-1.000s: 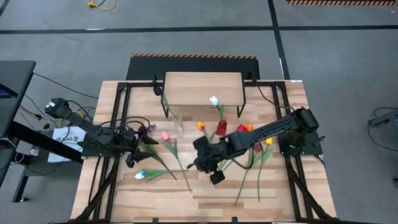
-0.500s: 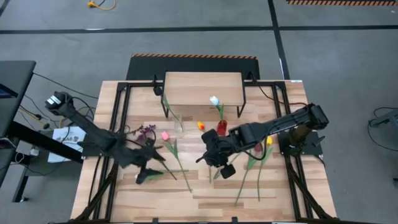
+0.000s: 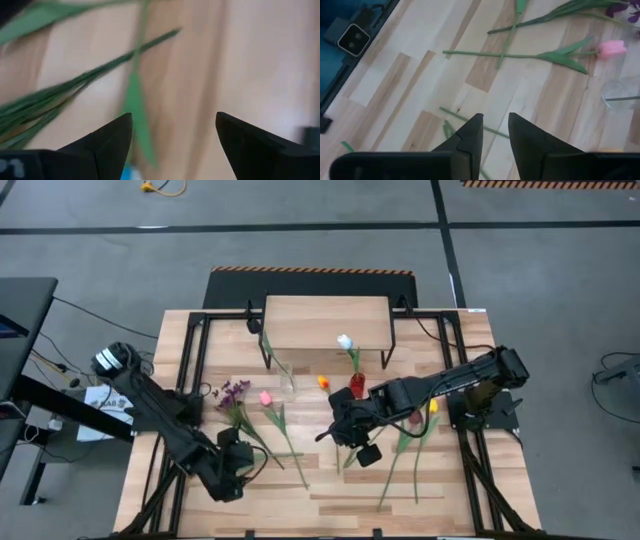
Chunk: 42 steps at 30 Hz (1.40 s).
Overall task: Pick and place flowers into a vace then onto a shelf
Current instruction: Put the white flower into the red vase
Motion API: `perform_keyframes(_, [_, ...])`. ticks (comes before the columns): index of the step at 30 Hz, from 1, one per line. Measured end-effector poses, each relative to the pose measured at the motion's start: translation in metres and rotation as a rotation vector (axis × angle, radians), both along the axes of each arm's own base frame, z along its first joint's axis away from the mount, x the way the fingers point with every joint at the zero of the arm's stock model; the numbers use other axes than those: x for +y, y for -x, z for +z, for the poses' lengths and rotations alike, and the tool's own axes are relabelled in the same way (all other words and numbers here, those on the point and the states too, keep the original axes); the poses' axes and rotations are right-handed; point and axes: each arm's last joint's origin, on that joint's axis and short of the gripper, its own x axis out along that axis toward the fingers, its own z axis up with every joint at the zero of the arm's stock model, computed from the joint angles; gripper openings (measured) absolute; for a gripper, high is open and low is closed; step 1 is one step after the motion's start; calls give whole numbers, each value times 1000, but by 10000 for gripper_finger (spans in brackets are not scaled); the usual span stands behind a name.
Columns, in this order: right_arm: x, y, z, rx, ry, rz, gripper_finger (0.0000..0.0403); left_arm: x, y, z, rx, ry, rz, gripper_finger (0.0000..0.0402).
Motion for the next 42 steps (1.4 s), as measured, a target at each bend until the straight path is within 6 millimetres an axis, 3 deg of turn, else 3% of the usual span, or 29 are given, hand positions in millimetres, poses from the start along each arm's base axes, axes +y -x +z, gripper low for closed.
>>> perform_keyframes(11, [2, 0, 0, 5, -21, -29, 86, -1, -13, -45, 249, -212, 38, 276])
perform_keyframes(20, [8, 2, 0, 9, -30, -27, 86, 3, -15, -53, 294, -247, 64, 264])
perform_keyframes(25, [8, 2, 0, 13, -30, -29, 86, 3, -15, -54, 328, -207, 56, 205])
perform_keyframes(34, [8, 2, 0, 13, -30, -29, 86, 1, -14, -54, 376, -159, 2, 19])
perform_keyframes(42, [8, 2, 0, 12, -29, -27, 86, -2, -16, -43, 411, -166, -17, 5])
